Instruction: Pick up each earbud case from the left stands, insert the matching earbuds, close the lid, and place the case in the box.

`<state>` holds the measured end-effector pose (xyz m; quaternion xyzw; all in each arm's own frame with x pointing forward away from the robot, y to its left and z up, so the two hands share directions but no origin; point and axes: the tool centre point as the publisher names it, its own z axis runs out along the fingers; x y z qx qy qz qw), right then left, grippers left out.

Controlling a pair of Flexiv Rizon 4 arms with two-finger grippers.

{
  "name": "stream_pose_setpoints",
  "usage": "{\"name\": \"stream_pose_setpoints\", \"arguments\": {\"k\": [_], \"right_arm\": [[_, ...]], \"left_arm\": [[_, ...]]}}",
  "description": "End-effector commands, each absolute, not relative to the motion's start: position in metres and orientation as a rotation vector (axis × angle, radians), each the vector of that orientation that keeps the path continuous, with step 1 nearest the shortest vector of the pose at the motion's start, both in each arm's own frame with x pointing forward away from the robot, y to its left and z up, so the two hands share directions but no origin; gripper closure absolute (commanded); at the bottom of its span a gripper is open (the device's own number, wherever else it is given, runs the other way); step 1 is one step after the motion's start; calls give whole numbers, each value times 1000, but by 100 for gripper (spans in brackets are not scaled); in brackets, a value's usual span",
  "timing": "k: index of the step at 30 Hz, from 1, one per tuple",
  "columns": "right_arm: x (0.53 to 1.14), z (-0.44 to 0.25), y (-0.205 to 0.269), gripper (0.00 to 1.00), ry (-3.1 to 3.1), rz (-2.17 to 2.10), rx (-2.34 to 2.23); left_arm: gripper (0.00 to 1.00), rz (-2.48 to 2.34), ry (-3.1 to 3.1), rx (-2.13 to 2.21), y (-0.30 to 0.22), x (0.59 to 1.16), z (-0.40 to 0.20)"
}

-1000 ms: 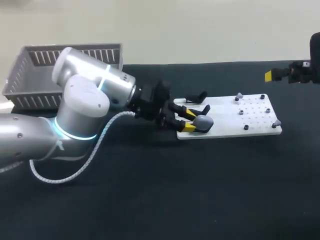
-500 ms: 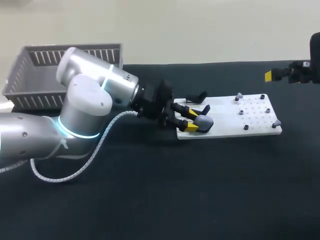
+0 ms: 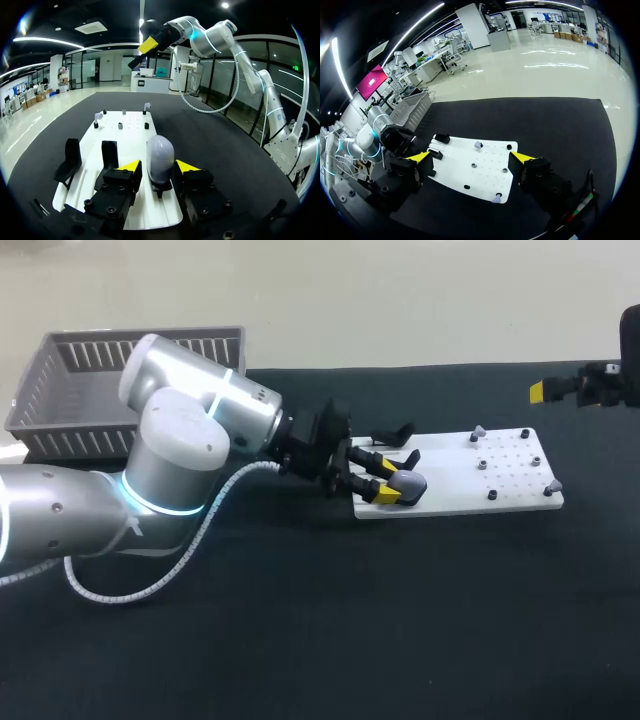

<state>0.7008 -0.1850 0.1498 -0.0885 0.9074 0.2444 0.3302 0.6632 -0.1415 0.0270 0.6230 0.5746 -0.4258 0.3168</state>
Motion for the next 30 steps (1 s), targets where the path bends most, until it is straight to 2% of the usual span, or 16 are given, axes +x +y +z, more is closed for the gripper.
{"name": "stream_pose_setpoints", "arguments": {"k": [1, 18, 20, 22, 23, 30], "right_arm": [[700, 150, -185, 0, 2373, 639, -232], [700, 150, -185, 0, 2373, 639, -232], [700, 150, -185, 0, 2373, 639, -232], [700, 150, -185, 0, 2373, 639, -232], [700, 150, -185, 0, 2373, 639, -232], [700, 150, -185, 0, 2373, 639, -232]], "left_arm": [[52, -1128, 1507, 1645, -143, 666, 24], [56, -1136, 1501, 1658, -149, 670, 23], [65, -1136, 1500, 1660, -149, 670, 23], [97, -1134, 1500, 1661, -149, 670, 23], [100, -1132, 1499, 1661, -149, 670, 24], [100, -1091, 1470, 1667, -144, 664, 40]]}}
